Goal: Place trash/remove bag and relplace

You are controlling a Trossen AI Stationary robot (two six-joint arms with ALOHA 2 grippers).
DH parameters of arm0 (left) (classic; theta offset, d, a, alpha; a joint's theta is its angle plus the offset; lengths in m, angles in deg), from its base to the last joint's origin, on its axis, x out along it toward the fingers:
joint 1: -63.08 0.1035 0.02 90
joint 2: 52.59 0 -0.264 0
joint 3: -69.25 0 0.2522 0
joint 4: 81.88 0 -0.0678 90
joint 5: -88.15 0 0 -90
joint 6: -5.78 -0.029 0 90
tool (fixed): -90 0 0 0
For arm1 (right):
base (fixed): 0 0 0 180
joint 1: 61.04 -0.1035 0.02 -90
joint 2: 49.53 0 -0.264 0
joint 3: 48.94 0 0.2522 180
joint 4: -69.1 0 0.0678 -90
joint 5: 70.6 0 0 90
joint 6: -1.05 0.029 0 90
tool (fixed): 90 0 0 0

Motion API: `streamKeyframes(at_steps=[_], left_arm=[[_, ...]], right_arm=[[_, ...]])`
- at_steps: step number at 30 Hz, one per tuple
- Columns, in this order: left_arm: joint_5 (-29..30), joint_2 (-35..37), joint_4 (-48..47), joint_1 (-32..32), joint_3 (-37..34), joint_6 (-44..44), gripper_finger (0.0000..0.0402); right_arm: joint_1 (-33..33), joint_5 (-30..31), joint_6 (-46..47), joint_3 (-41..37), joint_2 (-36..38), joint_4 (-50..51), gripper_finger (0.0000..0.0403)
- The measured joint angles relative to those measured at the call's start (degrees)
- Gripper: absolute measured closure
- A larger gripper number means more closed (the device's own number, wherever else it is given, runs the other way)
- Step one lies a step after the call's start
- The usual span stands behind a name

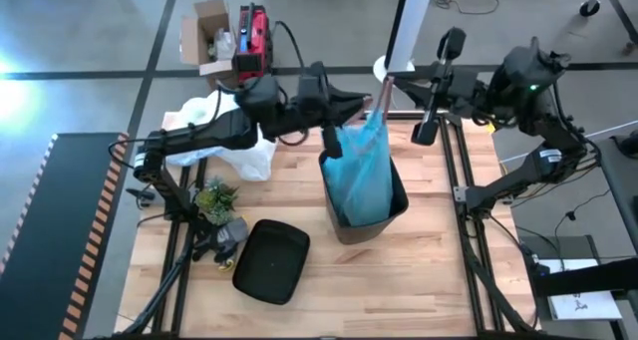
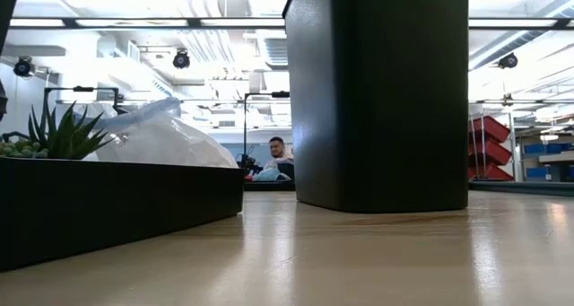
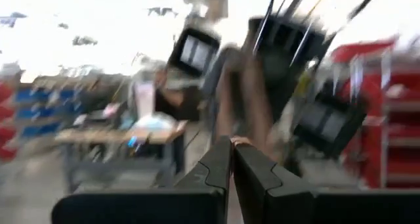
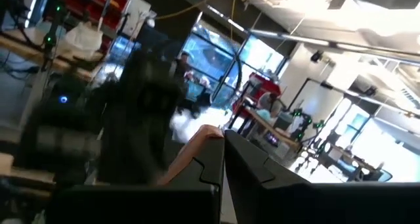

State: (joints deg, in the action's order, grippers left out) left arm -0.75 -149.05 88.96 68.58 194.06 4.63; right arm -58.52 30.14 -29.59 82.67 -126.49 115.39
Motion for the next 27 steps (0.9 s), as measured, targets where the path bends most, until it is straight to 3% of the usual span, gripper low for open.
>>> streamKeyframes(at_steps=[3,15,27], left_arm=[[-2.2,-0.9,2.2,-0.3,2.0,1.5,0.0401],[-1.8,-5.9,2.4,0.2,2.1,1.7,0.0400],[-1.6,-6.0,-4.3,0.3,-2.8,2.5,0.0400]], right_arm=[[0.3,0.0,0.0,0.0,-0.8,0.6,0.0403],[0.3,0.4,-0.5,0.0,-1.8,-0.1,0.0403],[0.3,-0.1,-0.9,1.3,1.0,-1.9,0.0403]])
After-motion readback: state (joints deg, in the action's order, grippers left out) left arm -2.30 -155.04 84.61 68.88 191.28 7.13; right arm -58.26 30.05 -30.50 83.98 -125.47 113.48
